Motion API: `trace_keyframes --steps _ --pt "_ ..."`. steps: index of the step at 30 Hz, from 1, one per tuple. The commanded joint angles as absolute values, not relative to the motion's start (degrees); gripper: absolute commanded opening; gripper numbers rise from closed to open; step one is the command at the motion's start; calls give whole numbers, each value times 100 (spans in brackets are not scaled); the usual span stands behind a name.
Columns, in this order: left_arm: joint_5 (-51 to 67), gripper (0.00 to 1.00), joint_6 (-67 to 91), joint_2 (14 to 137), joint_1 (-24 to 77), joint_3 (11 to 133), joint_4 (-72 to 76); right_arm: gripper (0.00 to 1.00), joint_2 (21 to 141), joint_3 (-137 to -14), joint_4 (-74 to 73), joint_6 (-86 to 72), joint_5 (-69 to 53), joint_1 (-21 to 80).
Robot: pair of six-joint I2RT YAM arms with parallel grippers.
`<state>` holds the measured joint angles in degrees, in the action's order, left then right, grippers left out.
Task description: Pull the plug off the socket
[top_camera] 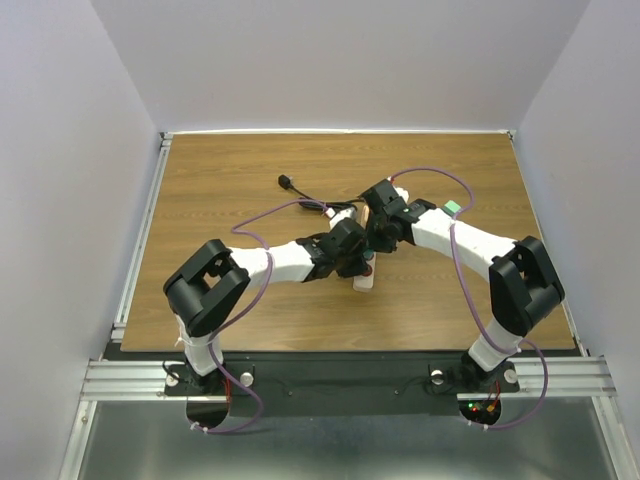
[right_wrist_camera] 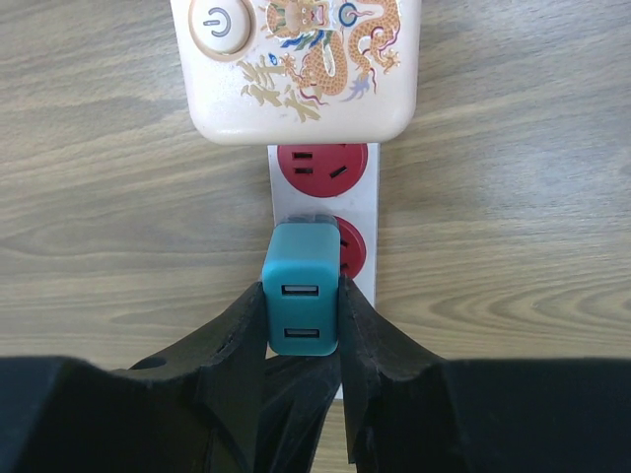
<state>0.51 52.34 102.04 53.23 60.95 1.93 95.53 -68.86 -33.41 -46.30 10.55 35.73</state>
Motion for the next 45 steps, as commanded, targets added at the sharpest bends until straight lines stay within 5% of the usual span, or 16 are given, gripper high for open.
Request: trace_keyframes --steps 1,25,45 --pt "106 0 5458 10450 5528 5854 615 0 9580 -7093 -2962 -5150 1090 3674" --pt "1037 0 5502 11716 4975 5238 914 0 9360 -7927 -3401 -4983 1477 3648" --pt "133 0 4247 9317 4913 5940 -815 0 10002 -7875 -3604 -5019 1530 3577"
